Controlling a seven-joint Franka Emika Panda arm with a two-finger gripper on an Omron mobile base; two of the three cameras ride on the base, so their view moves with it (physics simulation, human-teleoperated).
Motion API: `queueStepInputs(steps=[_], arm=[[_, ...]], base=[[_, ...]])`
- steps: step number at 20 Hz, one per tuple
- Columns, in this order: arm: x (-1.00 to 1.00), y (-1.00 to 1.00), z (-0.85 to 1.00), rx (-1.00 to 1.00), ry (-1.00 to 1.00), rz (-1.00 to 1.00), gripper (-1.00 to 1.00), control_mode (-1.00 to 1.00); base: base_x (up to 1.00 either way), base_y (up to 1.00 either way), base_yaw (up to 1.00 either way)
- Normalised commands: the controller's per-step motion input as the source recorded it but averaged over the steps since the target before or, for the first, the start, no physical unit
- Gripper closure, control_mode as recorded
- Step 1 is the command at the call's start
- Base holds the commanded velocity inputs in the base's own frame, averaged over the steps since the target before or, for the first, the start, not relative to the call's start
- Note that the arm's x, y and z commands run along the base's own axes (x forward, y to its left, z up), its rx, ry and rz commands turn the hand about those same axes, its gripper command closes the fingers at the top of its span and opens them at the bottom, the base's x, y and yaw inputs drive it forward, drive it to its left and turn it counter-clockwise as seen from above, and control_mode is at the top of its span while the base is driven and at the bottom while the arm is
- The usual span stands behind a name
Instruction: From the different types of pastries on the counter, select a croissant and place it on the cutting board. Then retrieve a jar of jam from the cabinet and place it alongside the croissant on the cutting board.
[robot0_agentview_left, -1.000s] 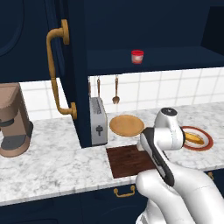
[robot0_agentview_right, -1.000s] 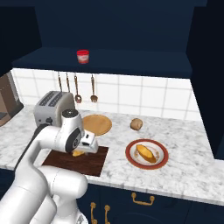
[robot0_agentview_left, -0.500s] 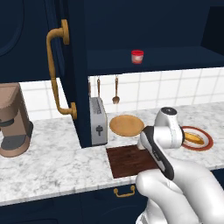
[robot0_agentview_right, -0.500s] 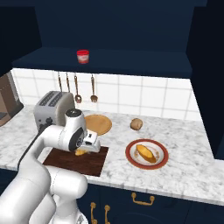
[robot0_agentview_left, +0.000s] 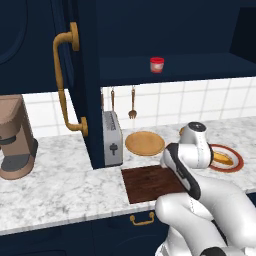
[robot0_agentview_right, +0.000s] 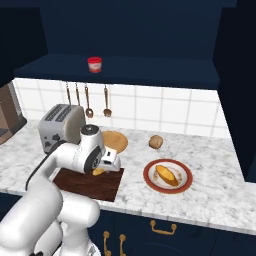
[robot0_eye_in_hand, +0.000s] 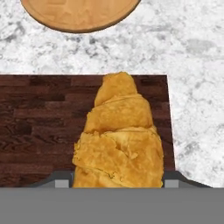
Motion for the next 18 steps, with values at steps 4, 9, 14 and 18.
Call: queueStepInputs(steps=[4, 9, 14, 18], arm=[[-0.03, 0.0, -0.36, -0.01, 0.0, 0.0, 1.0, -1.0], [-0.07, 0.0, -0.86, -0.01, 0.0, 0.0, 1.0, -1.0], [-0.16, 0.01, -0.96, -0.06, 0.0, 0.0, 1.0, -1.0], [-0.33, 0.06, -0.8, -0.04, 0.0, 0.0, 1.0, -1.0]], base=[[0.0, 0.0, 0.0], [0.0, 0.0, 0.0], [0.0, 0.0, 0.0], [0.0, 0.0, 0.0]])
